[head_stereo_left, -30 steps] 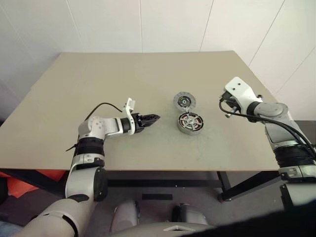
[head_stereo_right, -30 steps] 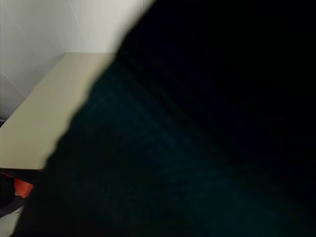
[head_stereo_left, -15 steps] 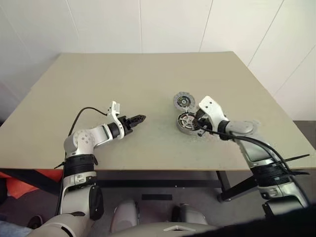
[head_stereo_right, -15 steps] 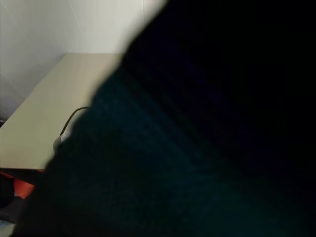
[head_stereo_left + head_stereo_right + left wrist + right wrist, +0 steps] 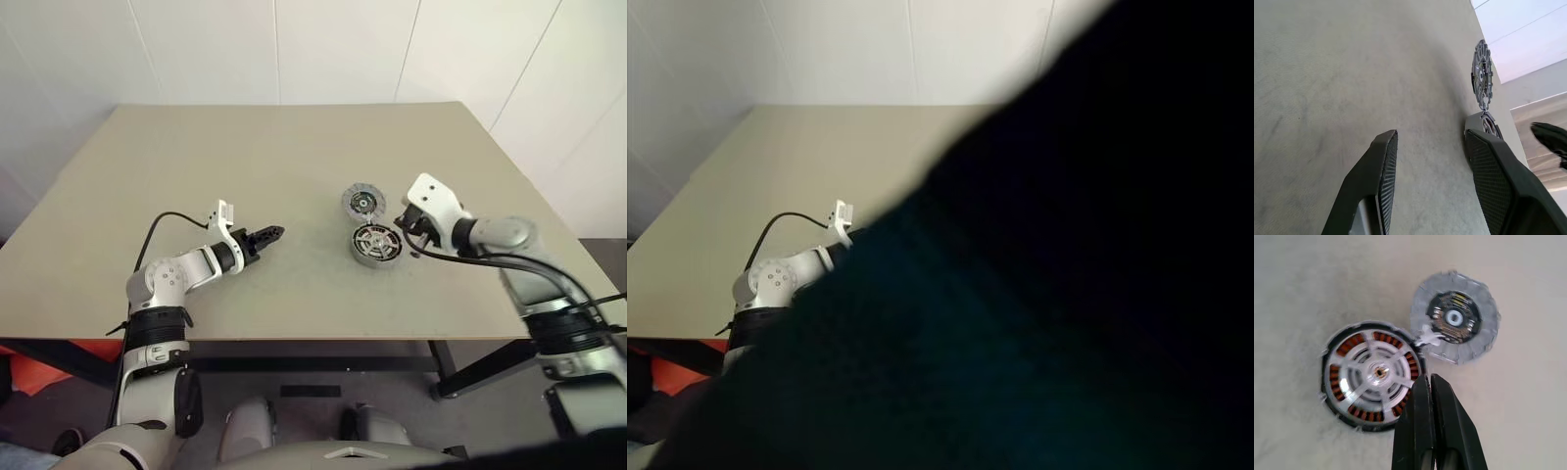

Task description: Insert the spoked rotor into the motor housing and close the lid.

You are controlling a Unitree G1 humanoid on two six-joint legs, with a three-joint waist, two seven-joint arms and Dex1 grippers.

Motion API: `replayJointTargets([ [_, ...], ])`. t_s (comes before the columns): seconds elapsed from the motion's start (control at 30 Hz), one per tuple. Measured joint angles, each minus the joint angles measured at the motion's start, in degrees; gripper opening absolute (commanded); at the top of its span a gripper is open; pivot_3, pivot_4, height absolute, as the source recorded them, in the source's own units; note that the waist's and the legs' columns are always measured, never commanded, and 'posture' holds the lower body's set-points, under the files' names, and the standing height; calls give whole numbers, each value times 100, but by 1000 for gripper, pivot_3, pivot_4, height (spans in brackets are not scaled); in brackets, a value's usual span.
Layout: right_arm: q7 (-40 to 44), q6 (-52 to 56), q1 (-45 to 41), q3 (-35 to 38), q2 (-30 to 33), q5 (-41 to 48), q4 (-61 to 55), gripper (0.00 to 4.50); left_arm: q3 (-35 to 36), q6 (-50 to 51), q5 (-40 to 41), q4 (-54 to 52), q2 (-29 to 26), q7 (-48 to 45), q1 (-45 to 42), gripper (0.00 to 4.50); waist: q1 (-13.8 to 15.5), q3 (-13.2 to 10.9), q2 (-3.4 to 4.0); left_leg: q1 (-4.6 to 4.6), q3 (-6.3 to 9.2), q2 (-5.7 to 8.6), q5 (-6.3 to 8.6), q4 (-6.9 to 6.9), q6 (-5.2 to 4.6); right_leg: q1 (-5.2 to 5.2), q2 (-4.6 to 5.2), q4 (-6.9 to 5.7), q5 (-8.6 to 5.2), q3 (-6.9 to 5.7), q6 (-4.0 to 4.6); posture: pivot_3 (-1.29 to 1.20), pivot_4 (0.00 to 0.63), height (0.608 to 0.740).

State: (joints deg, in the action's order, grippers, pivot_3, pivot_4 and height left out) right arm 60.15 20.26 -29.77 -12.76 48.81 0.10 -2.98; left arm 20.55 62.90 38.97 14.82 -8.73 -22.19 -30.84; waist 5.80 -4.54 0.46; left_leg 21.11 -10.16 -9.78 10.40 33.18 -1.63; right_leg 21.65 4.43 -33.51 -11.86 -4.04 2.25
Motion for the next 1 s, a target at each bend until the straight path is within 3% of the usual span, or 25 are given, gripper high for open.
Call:
replayJointTargets([
  [0.2, 1408, -1699, -460, -1382, 247, -834, 710, 2550, 38, -123, 80, 178, -16, -84, -168, 2374, -20, 2, 0, 53, -1, -6, 1, 18, 5, 64, 0, -38, -5, -8, 12, 0, 0, 740],
  [0.53, 1600, -3479, -1328, -1769, -89, -1592, 2550, 2550, 156, -159, 326, -266, 160, 128, 381, 2374, -53, 0, 1, 43, 0, -17, 11, 101, -1, 32, 0, -47, 8, -8, 32, 0, 0, 740],
  [1.0, 1320, -3966, -1815, -1624, -144, -1972, 3158, 2550, 155, -119, 499, -498, 112, 372, 495, 2374, -127, -1, -2, 35, 0, -20, 6, 111, 5, 49, 0, -106, 9, -4, 34, 0, 0, 740],
])
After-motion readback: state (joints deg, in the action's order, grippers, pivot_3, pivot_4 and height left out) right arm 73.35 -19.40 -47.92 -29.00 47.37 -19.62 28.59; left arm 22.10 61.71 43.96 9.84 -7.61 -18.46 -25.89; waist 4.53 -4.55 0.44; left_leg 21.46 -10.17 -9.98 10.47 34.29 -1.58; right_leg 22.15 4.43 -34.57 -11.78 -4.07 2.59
